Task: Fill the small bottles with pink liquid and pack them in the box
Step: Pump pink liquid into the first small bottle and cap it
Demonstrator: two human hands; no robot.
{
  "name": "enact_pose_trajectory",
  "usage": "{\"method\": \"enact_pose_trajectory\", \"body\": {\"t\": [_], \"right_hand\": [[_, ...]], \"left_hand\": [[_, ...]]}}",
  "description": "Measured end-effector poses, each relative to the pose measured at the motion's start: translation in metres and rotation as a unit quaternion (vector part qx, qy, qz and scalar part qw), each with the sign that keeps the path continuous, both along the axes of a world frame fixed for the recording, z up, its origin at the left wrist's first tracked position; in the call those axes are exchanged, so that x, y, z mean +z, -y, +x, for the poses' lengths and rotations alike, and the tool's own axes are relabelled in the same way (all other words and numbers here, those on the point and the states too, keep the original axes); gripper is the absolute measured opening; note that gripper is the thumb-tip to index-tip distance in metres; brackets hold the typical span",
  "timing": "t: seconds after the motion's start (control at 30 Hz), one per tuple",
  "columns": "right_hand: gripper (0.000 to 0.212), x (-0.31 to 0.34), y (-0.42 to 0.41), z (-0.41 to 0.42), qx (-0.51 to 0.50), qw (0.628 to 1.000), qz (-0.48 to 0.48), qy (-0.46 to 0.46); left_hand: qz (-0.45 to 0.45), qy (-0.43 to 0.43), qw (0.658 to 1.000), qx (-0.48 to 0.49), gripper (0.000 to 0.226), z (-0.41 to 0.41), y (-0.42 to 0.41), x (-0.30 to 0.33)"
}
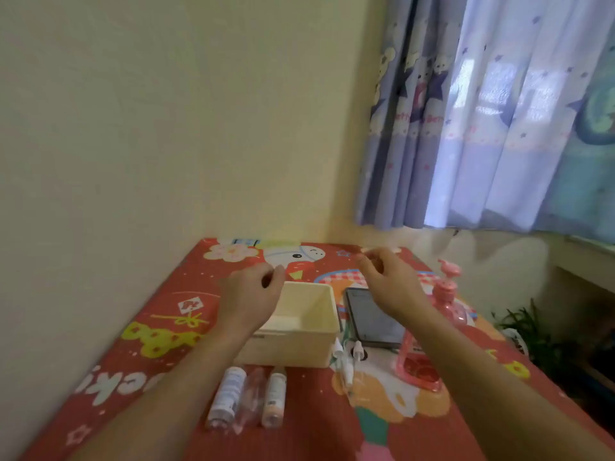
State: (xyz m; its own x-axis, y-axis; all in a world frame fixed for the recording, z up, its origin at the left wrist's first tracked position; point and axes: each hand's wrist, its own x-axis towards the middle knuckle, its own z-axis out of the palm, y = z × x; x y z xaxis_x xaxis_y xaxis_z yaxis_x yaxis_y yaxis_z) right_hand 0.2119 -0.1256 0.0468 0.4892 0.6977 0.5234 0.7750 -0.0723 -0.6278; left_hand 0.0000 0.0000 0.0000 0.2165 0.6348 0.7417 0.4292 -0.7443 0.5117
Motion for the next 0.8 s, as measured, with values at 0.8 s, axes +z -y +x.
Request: {"method": "enact_pose_trajectory", "body": {"t": [0.8], "right_hand": [[0.052,-0.003,0.069,0.081,-0.205,0.976,0.007,0.07]], "left_hand": [[-0.084,-0.466,0.872,0.125,0.025,0.016,0.073,-0.108]]}}
